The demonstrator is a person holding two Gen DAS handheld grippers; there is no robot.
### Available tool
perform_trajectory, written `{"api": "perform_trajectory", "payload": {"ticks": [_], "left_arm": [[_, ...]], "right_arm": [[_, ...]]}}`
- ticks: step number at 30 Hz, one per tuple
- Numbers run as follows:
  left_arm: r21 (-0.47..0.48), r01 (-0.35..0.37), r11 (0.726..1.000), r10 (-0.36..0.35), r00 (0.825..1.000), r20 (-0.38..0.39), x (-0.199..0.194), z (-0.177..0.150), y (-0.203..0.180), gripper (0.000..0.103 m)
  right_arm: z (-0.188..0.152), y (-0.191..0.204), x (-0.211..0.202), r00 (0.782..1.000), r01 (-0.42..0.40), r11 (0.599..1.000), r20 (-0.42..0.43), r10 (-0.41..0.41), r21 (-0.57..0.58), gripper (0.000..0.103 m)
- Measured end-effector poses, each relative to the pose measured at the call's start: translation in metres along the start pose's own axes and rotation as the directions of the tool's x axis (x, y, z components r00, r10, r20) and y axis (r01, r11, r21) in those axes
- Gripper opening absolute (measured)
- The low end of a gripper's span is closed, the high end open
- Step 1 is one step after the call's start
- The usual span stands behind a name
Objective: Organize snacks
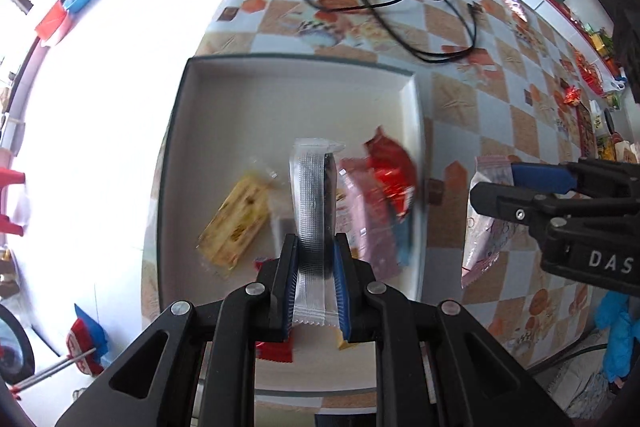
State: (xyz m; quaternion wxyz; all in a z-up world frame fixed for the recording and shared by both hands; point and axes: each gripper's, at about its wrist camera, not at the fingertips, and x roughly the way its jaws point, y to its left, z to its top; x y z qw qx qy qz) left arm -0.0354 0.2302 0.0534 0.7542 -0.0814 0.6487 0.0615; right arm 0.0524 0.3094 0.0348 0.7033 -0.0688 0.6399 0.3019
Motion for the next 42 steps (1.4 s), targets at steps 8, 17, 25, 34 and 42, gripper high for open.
{"api": "perform_trajectory", "payload": {"ticks": [8,17,25,34,42], "left_arm": [[-0.037,-0.010,0.999,0.008,0.998,-0.060,0.016,-0.026,0.028,0.020],[-0.104,-0.053,0.993,0.052,0.999,-0.014,0.005,-0.037,0.047,0.081],[-0.126,-0.203,0.971,0.190,0.976,-0.110,0.013,-0.039,0.060,0.090],[-0.123,-0.153,0.981,0.137,0.983,-0.125,0.010,-0.044,0.063,0.090],[-0.085,-0.150,0.985,0.139,0.983,-0.122,0.006,-0.049,0.054,0.090]], "right_arm": [[0.001,0.053,0.022,0.999,-0.020,0.997,-0.048,0.017,-0.073,0.053],[-0.001,0.080,0.040,0.994,-0.014,0.994,-0.105,0.003,-0.108,0.053],[-0.005,0.092,0.044,0.994,0.040,0.990,-0.092,-0.052,-0.132,0.091],[-0.010,0.094,0.033,0.992,0.108,0.985,-0.046,-0.115,-0.134,0.103],[-0.012,0.089,0.026,0.989,0.138,0.980,-0.034,-0.145,-0.144,0.103]]}}
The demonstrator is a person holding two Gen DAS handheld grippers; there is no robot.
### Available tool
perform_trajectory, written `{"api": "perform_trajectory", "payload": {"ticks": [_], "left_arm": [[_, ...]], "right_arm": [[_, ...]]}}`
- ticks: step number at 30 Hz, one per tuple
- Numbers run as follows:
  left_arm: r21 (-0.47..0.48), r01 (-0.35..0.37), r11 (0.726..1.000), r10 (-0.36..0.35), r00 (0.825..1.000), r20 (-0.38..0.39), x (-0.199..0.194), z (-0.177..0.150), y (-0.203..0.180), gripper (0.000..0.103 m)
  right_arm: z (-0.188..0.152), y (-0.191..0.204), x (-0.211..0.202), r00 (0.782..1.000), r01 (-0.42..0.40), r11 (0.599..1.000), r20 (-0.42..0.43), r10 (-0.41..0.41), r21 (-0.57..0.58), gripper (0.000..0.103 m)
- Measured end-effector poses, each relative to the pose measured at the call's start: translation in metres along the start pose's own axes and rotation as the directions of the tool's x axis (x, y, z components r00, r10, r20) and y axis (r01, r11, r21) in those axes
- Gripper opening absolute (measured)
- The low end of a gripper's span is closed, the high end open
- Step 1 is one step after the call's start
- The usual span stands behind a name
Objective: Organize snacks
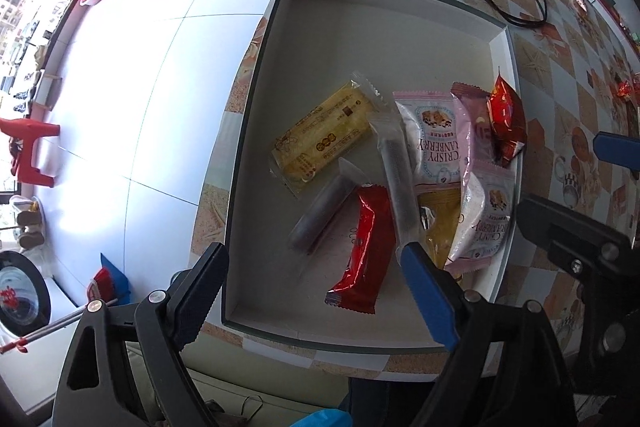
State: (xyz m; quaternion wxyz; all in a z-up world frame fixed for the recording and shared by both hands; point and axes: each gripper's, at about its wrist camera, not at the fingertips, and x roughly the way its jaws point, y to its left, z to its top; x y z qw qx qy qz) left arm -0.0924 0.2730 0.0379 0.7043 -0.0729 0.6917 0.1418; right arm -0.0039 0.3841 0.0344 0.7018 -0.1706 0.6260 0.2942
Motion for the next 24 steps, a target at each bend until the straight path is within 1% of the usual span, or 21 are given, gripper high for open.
{"api": "perform_trajectory", "payload": {"ticks": [6,24], "left_arm": [[0.001,-0.010,1.000,0.010,1.000,0.011,-0.006,0.004,-0.010,0.090],[0.010,0.004,1.000,-0.005,1.000,0.018,-0.014,0.004,-0.014,0.090]], "right_arm": [[-0.002,0.000,-0.003,1.000,0.010,1.000,-0.002,-0.010,-0.011,0.103],[-0.004,0.002,-0.004,1.000,0.020,1.000,-0.002,-0.021,-0.017,0.103]]}}
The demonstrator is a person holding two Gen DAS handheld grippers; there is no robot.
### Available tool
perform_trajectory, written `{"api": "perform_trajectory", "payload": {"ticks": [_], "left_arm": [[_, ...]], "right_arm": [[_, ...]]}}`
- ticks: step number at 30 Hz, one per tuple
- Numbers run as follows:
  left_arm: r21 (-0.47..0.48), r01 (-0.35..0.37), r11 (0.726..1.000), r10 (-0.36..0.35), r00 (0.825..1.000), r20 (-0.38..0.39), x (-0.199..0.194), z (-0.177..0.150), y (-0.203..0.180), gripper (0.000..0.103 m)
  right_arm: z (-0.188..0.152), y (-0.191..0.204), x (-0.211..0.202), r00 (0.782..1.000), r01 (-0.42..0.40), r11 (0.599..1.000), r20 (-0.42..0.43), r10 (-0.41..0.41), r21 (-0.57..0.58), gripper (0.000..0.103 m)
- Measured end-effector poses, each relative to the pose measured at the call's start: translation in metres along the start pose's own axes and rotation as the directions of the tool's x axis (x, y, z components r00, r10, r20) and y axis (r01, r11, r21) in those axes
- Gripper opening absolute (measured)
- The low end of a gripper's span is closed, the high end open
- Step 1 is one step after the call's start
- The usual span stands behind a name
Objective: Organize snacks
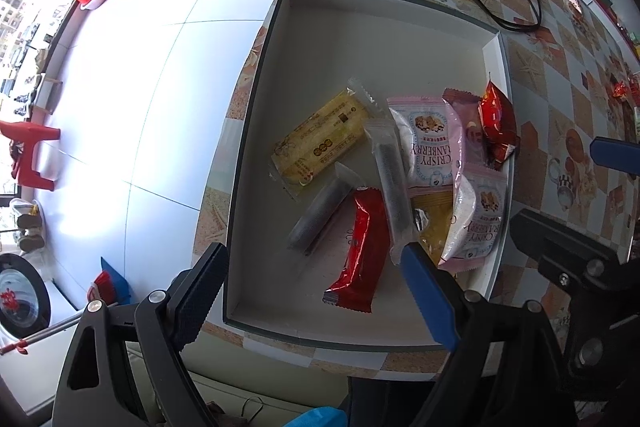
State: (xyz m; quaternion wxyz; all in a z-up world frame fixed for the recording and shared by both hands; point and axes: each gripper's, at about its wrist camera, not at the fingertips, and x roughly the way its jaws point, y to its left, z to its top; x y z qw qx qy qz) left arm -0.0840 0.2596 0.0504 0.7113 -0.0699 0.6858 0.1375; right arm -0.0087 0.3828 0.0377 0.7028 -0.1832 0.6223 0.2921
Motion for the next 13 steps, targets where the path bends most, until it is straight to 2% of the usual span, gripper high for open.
{"api": "perform_trajectory", "payload": {"ticks": [7,11,13], "left_arm": [[0.002,0.001,1.000,-0.001,1.000,0.007,0.000,0.000,0.001,0.090],[-0.004,0.018,1.000,-0.017,0.995,0.099,-0.013,-0.003,0.003,0.090],[0.003,0.010,1.000,-0.010,0.995,0.101,-0.013,-0.002,0.003,0.090]], "right_arm": [[0.000,0.000,0.001,1.000,0.002,1.000,-0.002,-0.002,0.001,0.103],[-0.001,0.001,0.000,1.000,0.001,1.000,-0.003,-0.001,0.008,0.103],[-0.002,0.001,0.000,1.000,0.002,1.000,-0.003,-0.002,0.006,0.103]]}}
